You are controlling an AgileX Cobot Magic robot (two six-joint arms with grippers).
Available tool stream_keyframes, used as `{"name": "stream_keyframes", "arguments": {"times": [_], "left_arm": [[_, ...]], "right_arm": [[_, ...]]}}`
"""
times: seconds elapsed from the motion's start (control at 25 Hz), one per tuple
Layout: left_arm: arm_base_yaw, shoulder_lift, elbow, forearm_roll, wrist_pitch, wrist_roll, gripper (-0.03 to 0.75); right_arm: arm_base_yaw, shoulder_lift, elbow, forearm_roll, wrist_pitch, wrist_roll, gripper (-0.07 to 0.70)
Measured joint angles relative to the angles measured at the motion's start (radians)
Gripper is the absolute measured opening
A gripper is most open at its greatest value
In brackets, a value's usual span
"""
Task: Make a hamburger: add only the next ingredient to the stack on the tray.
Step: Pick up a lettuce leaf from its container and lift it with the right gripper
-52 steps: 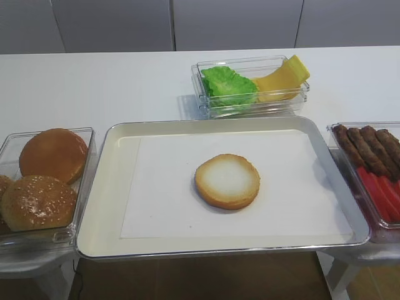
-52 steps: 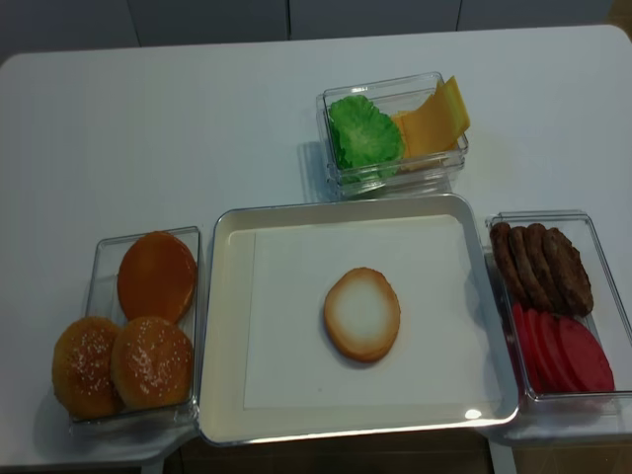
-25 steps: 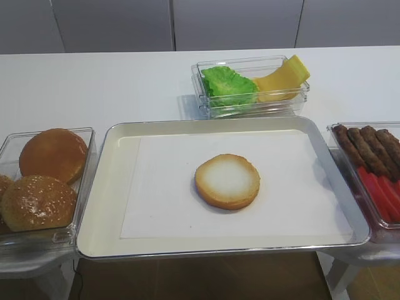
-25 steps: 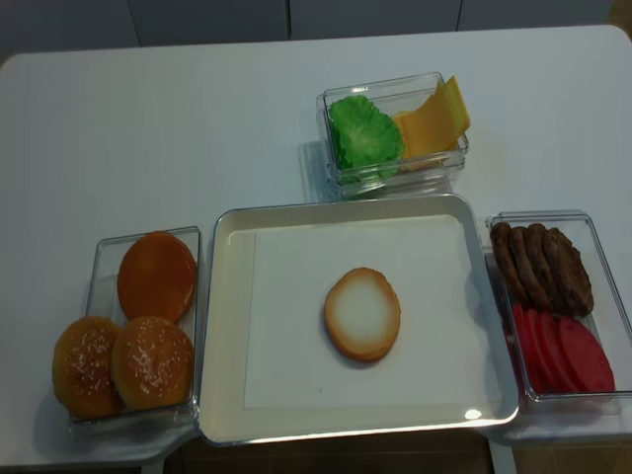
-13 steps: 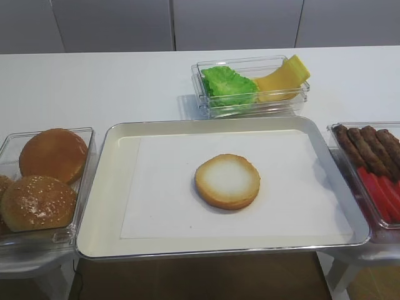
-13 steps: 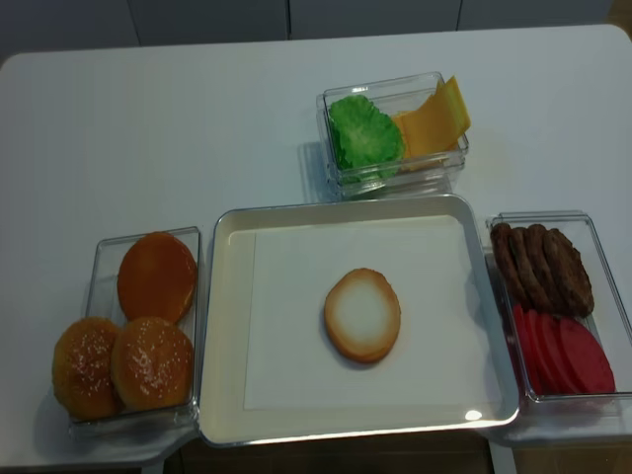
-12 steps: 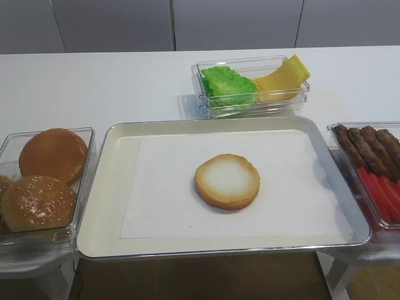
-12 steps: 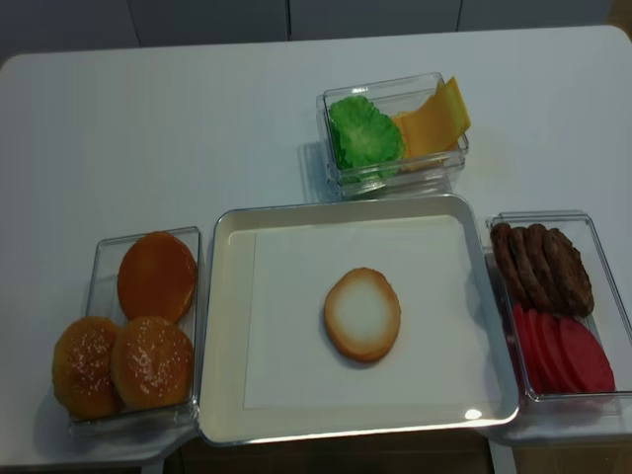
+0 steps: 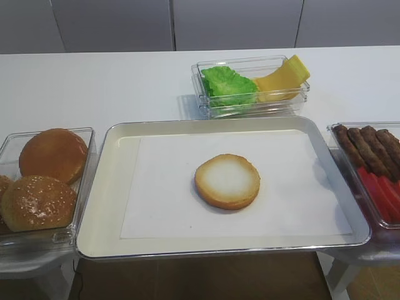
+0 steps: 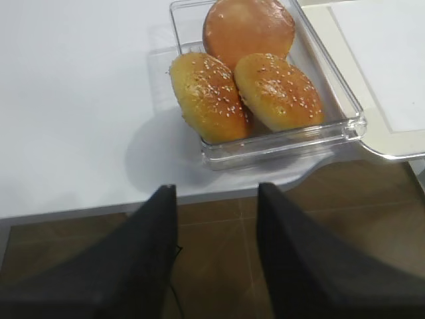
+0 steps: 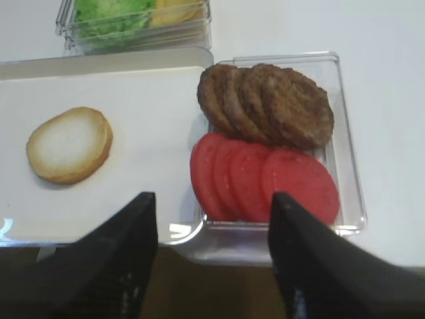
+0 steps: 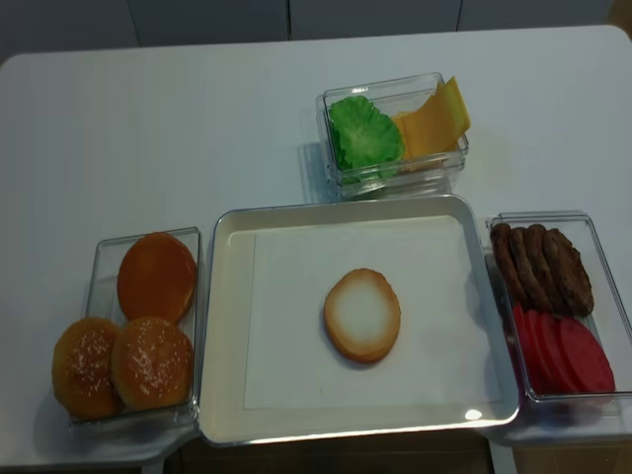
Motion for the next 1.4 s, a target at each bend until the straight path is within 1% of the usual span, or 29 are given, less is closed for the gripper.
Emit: {"name": "stream_keyframes", "arguments": {"times": [0.12, 0.24, 0.32, 0.52, 0.8, 1.16, 1.4], "left_arm": [[0.0, 0.0, 0.0, 0.0, 0.0, 0.0, 0.302], [0.0, 0.0, 0.0, 0.0, 0.0, 0.0, 0.302], [0.0, 0.0, 0.0, 0.0, 0.0, 0.0, 0.302], [0.0, 0.0, 0.0, 0.0, 0.0, 0.0, 0.302], [0.0, 0.0, 0.0, 0.0, 0.0, 0.0, 0.302], [0.0, 0.0, 0.0, 0.0, 0.0, 0.0, 0.302], [0.0, 0.0, 0.0, 0.0, 0.0, 0.0, 0.302]], "right_arm": [[0.0, 0.114, -0.038, 0.002, -0.077, 0.0, 0.405], [0.014, 0.216, -0.092, 0.004, -0.14, 0.0, 0.405], [0.03, 0.288, -0.132, 0.006, -0.163, -0.005, 0.405], [0.065, 0.511, -0.263, 0.042, -0.2, -0.047, 0.405], [0.114, 0.847, -0.5, 0.124, -0.221, -0.165, 0.405], [0.119, 1.226, -0.791, 0.36, -0.237, -0.381, 0.405], [0.119, 1.443, -0.958, 0.39, -0.241, -0.413, 0.405]]}}
